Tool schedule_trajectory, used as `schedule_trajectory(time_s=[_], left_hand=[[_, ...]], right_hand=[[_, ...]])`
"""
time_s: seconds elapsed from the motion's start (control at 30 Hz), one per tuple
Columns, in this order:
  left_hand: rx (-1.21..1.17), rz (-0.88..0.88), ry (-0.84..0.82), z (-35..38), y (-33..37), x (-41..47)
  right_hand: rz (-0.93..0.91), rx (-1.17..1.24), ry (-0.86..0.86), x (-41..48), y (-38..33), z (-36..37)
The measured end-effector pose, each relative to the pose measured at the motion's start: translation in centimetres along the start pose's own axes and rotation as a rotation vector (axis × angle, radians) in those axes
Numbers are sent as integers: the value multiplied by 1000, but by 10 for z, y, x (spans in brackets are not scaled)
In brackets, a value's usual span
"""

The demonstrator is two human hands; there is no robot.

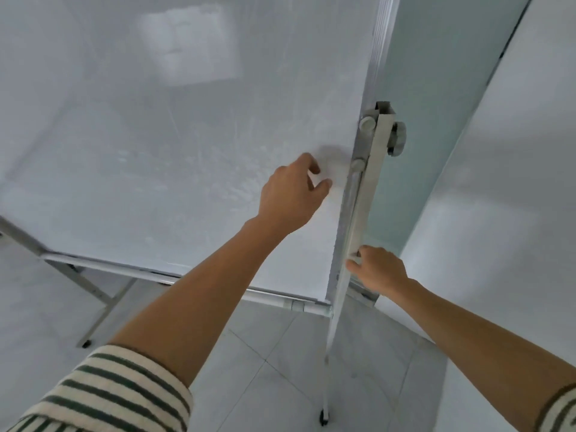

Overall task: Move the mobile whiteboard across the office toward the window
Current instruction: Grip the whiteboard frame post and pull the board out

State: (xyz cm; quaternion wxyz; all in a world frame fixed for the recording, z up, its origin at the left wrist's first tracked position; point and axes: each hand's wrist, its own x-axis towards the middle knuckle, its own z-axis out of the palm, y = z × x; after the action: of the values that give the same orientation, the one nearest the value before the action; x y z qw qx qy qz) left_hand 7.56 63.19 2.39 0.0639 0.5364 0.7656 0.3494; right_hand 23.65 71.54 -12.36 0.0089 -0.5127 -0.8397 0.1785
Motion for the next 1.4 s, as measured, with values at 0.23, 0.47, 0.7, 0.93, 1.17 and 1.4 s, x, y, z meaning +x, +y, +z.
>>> schedule_trajectory(time_s=[0.23,0.47,0.7,0.93,1.17,1.4], left_hand=[[-6,-323,-74,-60,-136,-116],[-70,-686,-26,-147,-265,-290],[-136,-1019,189,-219,-323,-431],[-217,-1253,399,-249,-357,-505],[-256,-1397,562,-290,-436,-513],[-325,-1407,767,-367,-516,-472]], right_hand=[[-8,130,-121,-44,-35,44],[-207,472,-317,-102,-158,117],[-322,546,-500,-126,-280,170],[-426,551,-648,-129,-388,204],[-483,551,-747,-91,-505,253],[-532,567,-792,-42,-660,278]])
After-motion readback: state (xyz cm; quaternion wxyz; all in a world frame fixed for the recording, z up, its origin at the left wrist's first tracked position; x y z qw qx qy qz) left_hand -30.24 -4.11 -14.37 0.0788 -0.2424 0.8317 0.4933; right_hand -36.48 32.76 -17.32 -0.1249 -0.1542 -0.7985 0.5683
